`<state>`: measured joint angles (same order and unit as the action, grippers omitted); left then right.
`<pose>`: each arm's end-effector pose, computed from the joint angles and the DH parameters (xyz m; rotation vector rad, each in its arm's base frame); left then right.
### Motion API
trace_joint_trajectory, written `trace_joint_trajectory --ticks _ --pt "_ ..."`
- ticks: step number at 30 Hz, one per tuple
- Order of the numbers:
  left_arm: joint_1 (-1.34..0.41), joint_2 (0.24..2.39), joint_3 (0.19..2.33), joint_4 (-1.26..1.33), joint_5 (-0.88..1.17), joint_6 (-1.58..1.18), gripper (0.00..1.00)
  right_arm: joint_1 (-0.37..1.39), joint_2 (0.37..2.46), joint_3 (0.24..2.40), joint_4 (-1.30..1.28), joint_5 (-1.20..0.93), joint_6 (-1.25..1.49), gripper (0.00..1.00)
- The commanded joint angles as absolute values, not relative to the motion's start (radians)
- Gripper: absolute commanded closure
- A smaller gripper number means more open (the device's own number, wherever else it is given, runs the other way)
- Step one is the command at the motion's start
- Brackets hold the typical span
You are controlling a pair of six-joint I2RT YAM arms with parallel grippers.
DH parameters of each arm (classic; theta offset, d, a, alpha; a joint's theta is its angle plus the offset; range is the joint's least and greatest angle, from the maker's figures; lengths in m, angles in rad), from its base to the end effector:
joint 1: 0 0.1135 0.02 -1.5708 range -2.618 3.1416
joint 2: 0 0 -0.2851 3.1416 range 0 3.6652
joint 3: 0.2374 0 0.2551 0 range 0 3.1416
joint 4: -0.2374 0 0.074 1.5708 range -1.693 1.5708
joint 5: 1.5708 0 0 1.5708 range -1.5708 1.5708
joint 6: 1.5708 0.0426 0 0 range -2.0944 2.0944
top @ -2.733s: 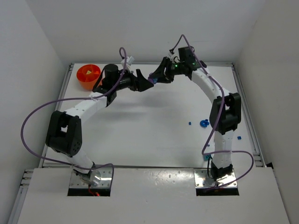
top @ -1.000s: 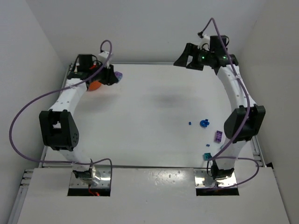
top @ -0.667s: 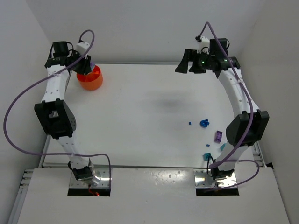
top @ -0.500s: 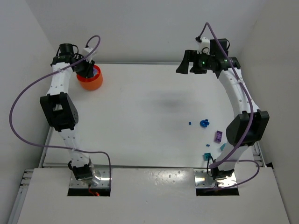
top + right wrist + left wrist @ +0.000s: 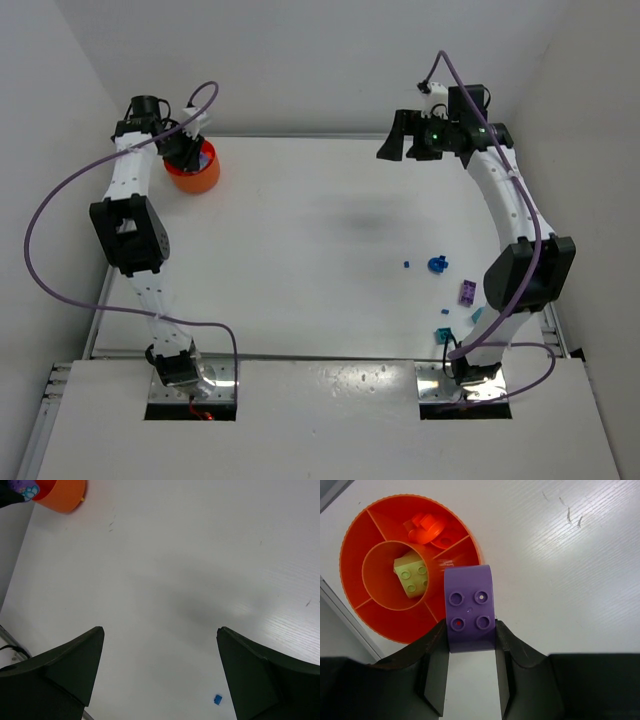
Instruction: Sort the legos into containers by color
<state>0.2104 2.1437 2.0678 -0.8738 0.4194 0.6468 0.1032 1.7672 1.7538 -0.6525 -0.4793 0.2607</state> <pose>0.4848 0.0858 0.3023 0.6817 2.3148 -0.1449 0.4081 0.0620 0.3807 -0.0887 2.2459 0.7327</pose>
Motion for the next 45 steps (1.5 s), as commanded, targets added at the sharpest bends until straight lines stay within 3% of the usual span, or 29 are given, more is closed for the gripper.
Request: trace_joint_trajectory --ticks 1,25,34,40,45 --pt "0.212 2.154 2.118 -0.853 0.402 0.664 0.69 0.104 1.776 1.759 -0.623 -0.503 0.261 0.06" --pt "0.212 2.229 2.169 -0.779 0.374 0.601 0.61 0.104 1.813 1.779 -0.614 -0.522 0.288 0.06" --pt "0.212 2.229 2.169 -0.729 0.336 0.569 0.38 0.104 1.813 1.779 -0.614 -0.531 0.288 0.06" --pt "0.212 2.111 2.103 -0.649 0.471 0.523 0.35 0.104 1.783 1.737 -0.640 -0.497 0.239 0.06" --pt "0.150 1.994 2.046 -0.601 0.632 0.459 0.34 0.094 1.695 1.649 -0.759 -0.375 -0.024 0.09"
